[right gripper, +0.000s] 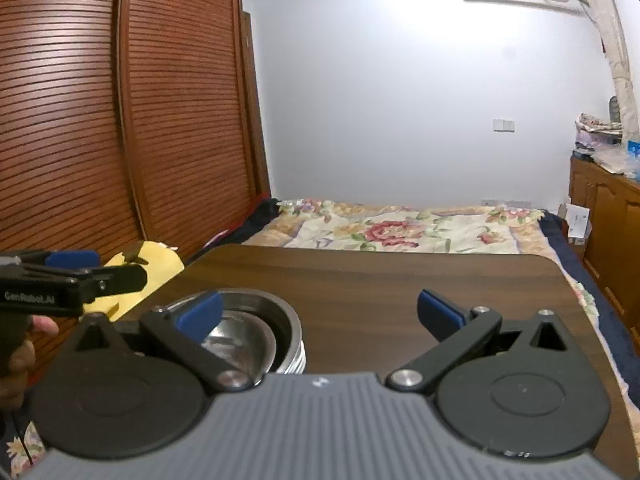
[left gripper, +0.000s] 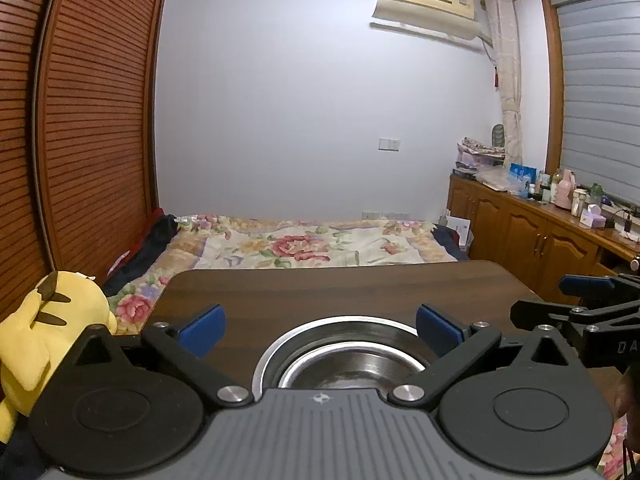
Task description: Organize plates and bowls
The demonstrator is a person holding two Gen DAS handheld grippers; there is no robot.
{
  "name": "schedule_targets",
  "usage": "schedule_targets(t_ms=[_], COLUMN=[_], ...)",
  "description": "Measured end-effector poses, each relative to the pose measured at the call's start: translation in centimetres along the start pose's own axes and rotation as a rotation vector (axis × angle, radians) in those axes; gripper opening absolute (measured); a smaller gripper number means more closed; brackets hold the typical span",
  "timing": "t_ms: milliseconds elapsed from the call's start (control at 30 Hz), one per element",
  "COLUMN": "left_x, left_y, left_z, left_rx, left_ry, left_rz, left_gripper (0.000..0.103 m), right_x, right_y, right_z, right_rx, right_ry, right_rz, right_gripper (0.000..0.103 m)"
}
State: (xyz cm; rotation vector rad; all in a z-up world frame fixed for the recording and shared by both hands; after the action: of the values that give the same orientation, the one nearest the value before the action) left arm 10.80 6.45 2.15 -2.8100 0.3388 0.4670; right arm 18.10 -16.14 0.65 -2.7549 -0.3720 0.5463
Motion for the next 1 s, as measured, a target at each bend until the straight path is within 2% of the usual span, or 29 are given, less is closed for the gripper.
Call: schedule_targets(t_ms=[300,600,1000], left_x=[-0.5,-1.0,-2.6], left_y=[2.2,3.6,5.1], left_z=[0.6,0.3,-0.3], left_rx=[0.017,0.041,0.062], left_ry=[-0.043,-0.044,-0.061], left_rz=[-0.047,-0.032,-0.067], left_gripper=[0.103,0.103,0.103], right_x=[-1.3,-2.8,-3.7], right_y=[0.8,1.4,2.0], right_z=[0.0,0.6,1.1], right_rx=[0.022,0.027,0.045], right_ry=[0.022,0.031,0.008], right_rz=[0.062,0.125,0.153], right_gripper=[0.103,0.103,0.103])
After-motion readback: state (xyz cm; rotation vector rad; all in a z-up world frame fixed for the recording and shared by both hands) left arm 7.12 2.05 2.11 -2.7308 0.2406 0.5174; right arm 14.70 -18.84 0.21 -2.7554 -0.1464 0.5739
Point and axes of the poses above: each gripper's, at about its wrist camera, not at the fingertips, and x roughly the way its jaws point, y to its right, z to its underside, the point moved 5 cm from there along x, roughly the way its jaws point, and after that the axes turned 15 degrees about x, right-handed, at the moved point
